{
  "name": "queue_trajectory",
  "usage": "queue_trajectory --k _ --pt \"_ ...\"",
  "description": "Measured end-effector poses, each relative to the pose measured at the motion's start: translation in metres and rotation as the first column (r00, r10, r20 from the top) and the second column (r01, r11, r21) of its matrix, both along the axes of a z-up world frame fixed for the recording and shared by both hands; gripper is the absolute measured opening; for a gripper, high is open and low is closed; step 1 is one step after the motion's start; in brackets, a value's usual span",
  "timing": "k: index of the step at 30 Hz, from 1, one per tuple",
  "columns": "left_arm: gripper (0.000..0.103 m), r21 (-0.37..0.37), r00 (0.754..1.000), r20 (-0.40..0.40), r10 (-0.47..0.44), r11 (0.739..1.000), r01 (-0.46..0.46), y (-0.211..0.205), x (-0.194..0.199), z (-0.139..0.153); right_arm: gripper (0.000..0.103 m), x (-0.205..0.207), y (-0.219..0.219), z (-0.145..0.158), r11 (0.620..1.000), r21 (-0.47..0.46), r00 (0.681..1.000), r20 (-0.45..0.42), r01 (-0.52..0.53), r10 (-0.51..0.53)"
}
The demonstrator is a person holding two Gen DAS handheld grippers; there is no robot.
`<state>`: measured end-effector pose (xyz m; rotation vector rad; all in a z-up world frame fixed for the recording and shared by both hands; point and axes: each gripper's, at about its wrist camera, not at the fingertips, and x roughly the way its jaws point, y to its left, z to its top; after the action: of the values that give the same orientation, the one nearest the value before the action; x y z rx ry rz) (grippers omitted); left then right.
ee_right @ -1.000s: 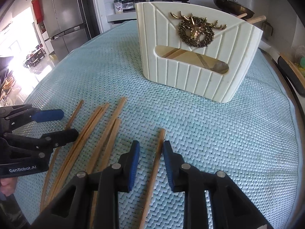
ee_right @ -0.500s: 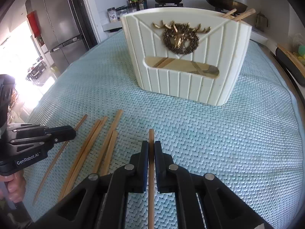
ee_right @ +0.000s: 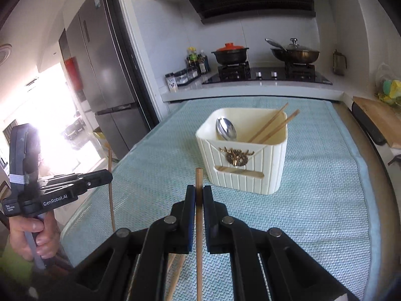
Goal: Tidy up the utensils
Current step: 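Lift the chopstick with the left tool while the right tool carries its chopstick over the holder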
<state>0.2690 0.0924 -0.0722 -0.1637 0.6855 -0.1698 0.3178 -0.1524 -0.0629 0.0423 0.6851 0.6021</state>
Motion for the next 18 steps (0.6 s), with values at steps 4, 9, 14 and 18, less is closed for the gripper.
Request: queue_trajectory --k 4,9,14,18 --pt "0.004 -0.014 0.998 0.058 -0.009 1.000 0.010 -0.003 -0.016 0.019 0.006 -0.022 -0.010 0.022 1.000 0.023 0.999 0.052 -0.006 0.005" --pt "0.003 -0.035 0.994 0.108 -0.013 0.999 0.016 -0.007 -0.027 0.032 0.006 -0.045 -0.013 0.040 1.000 0.011 0.992 0.123 -0.010 0.008" --pt "0.003 -0.040 0.992 0.124 -0.016 0.999 0.021 -0.008 -0.029 0.035 0.006 -0.056 -0.019 0.051 0.999 0.049 0.980 0.198 -0.023 0.013" --pt "0.003 -0.054 0.991 0.129 -0.022 0.998 0.029 -0.009 -0.030 0.037 0.006 -0.056 -0.026 0.052 0.996 0.088 0.970 0.245 -0.012 -0.010"
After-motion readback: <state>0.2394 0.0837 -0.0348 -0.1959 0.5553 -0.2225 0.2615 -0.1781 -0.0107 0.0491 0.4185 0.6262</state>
